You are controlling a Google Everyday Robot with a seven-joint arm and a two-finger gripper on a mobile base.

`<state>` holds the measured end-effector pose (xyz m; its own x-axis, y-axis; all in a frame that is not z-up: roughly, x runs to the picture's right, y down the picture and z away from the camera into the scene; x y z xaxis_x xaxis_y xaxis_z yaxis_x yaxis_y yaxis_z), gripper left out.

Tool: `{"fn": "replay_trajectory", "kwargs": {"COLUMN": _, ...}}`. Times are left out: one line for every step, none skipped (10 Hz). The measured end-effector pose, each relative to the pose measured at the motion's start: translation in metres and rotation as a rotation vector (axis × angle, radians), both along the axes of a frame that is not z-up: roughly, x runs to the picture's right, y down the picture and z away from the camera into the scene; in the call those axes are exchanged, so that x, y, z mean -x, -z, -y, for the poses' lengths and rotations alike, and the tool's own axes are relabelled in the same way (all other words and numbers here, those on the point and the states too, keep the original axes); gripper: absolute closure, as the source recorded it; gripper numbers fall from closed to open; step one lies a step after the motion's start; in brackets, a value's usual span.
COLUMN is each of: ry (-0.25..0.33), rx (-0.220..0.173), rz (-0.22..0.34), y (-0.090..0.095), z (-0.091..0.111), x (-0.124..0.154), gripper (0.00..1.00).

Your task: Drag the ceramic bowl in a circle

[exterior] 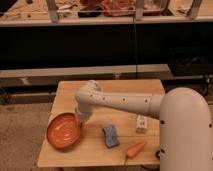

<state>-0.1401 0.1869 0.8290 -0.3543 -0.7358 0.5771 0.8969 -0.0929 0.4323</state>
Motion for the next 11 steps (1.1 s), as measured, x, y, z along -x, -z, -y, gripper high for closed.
{"fn": "replay_trajectory", "kwargs": {"ry": -0.02, "rx": -0.008, "rz": -0.006, "y": -0.005, "z": 0.014, "x": -0.001, "gripper": 1.0}}
{"fn": "replay_trajectory", "kwargs": {"ry": -0.04, "rx": -0.014, "rz": -0.019, "y": -0.005, "z": 0.022, "x": -0.008, "gripper": 1.0}}
{"fn": "replay_trajectory", "kwargs": {"ry": -0.059, "rx": -0.014, "rz": -0.038, "y": -0.005, "z": 0.023, "x": -0.019, "gripper": 1.0}}
{"fn": "replay_trajectory", "kwargs": {"ry": -0.084, "rx": -0.013, "rz": -0.065, "y": -0.003, "z": 0.023, "x": -0.039, "gripper": 1.0}}
{"fn": "replay_trajectory", "kwargs": {"ry": -0.107, "rx": -0.015, "rz": -0.089, "y": 0.0, "z": 0.022, "x": -0.06, "gripper": 1.0}}
{"fn": "replay_trajectory", "kwargs": {"ry": -0.129, "rx": -0.015, "rz": -0.112, "y": 0.004, "z": 0.02, "x": -0.08, "gripper": 1.0}}
{"fn": "replay_trajectory", "kwargs": {"ry": -0.161, "rx": -0.014, "rz": -0.144, "y": 0.01, "z": 0.017, "x": -0.109, "gripper": 1.0}}
{"fn": "replay_trajectory", "kwargs": {"ry": -0.181, "rx": -0.013, "rz": -0.165, "y": 0.016, "z": 0.013, "x": -0.127, "gripper": 1.0}}
{"fn": "replay_trajectory", "kwargs": {"ry": -0.202, "rx": -0.009, "rz": -0.189, "y": 0.023, "z": 0.006, "x": -0.148, "gripper": 1.0}}
{"fn": "replay_trajectory", "kwargs": {"ry": -0.216, "rx": 0.0, "rz": -0.207, "y": 0.032, "z": -0.005, "x": -0.164, "gripper": 1.0}}
{"fn": "replay_trajectory", "kwargs": {"ry": -0.216, "rx": 0.01, "rz": -0.214, "y": 0.042, "z": -0.017, "x": -0.175, "gripper": 1.0}}
